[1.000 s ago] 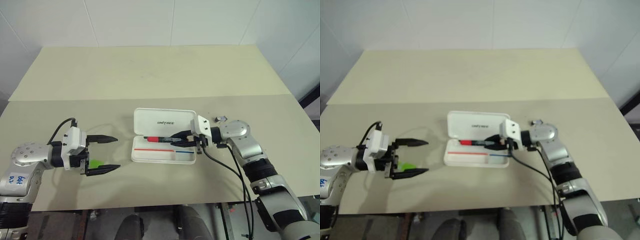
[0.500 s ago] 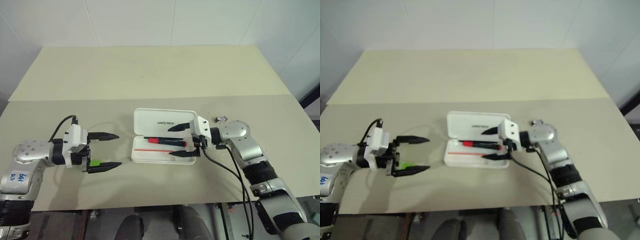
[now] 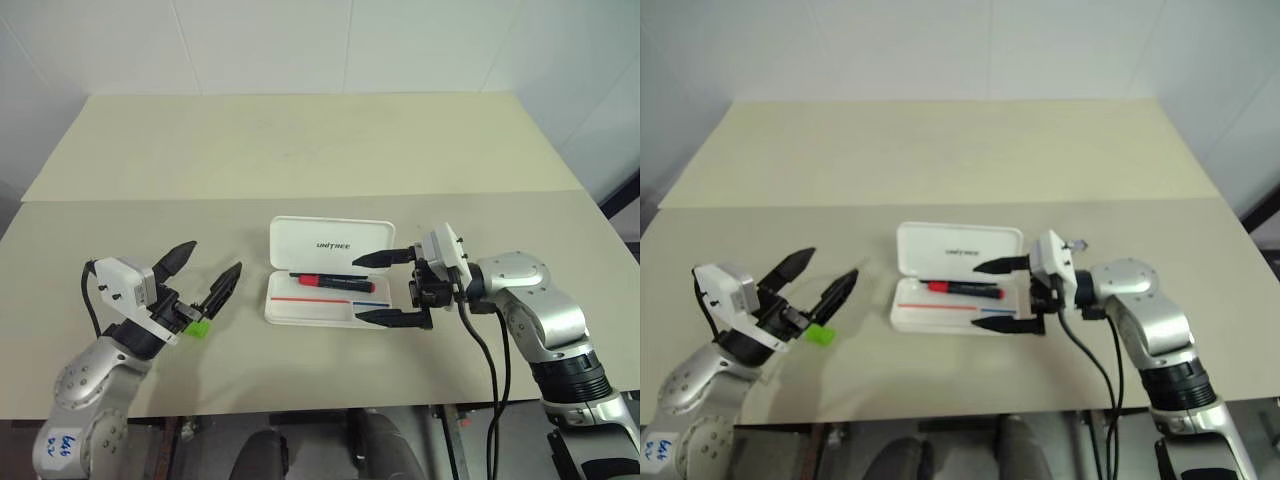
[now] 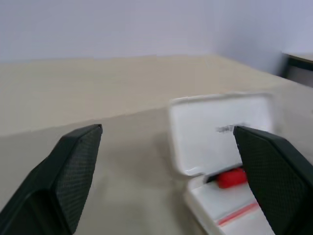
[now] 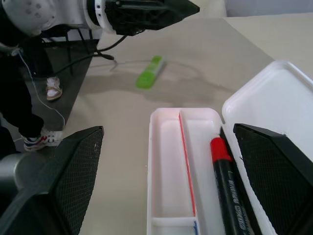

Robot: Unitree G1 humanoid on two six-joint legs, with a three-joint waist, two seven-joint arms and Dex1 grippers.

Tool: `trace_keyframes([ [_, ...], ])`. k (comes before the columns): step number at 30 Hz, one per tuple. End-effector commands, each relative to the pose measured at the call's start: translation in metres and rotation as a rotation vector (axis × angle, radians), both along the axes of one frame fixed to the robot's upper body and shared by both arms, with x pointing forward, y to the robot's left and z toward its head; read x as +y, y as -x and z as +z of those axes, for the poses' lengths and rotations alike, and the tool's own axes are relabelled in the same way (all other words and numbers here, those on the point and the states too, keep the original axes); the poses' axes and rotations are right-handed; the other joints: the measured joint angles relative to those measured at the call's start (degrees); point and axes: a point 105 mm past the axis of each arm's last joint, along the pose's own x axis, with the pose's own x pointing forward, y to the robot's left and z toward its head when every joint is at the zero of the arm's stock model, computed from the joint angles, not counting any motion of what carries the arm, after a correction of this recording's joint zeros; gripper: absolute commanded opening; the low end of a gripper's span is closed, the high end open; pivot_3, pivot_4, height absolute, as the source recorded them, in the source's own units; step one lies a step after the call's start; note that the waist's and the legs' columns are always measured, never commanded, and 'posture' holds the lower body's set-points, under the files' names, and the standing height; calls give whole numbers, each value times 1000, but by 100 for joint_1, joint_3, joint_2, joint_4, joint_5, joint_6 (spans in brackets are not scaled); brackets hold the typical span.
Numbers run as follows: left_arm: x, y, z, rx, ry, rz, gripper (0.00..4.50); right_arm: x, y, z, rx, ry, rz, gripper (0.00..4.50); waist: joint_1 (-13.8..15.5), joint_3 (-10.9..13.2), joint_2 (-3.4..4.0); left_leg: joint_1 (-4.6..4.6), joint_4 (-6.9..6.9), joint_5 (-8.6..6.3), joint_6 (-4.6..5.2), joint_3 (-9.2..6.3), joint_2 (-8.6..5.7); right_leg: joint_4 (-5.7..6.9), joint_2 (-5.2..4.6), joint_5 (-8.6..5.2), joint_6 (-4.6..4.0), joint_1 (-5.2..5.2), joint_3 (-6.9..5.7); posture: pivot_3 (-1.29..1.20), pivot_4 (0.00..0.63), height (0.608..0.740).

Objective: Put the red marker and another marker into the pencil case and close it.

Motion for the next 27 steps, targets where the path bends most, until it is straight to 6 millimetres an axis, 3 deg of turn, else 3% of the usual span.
trace_keyframes([
  [1,11,5,15,-43,17,210,4500,0,4,13,-34,-14,24,4476,0,0,0,1,8,1,-1,2,0,3,4,0,-1,4,0,0,150,740],
  [5,35,8,11,2,144,481,4500,2,-1,17,-40,-12,43,4476,-18,0,0,13,46,1,0,4,0,-2,15,13,1,44,-2,0,150,740],
  [8,43,15,-4,98,273,632,4500,2,-3,21,-47,3,64,4476,-22,0,-4,37,48,2,2,3,1,-20,16,16,-1,82,-1,0,150,740],
  [12,40,17,-27,260,329,711,4500,0,-5,26,-57,27,90,4476,-9,1,-9,44,49,1,2,4,-3,-17,18,17,0,89,-1,0,150,740],
  [21,42,11,-44,418,481,794,4500,-20,-6,54,2,129,196,4476,-9,3,-12,19,49,1,2,-3,-4,-26,16,15,-3,80,-17,0,150,740],
  [27,45,11,-56,521,509,820,4500,-14,1,63,11,164,273,4476,-11,3,-13,17,42,-3,1,-7,1,-32,21,13,-7,78,-23,0,150,740],
])
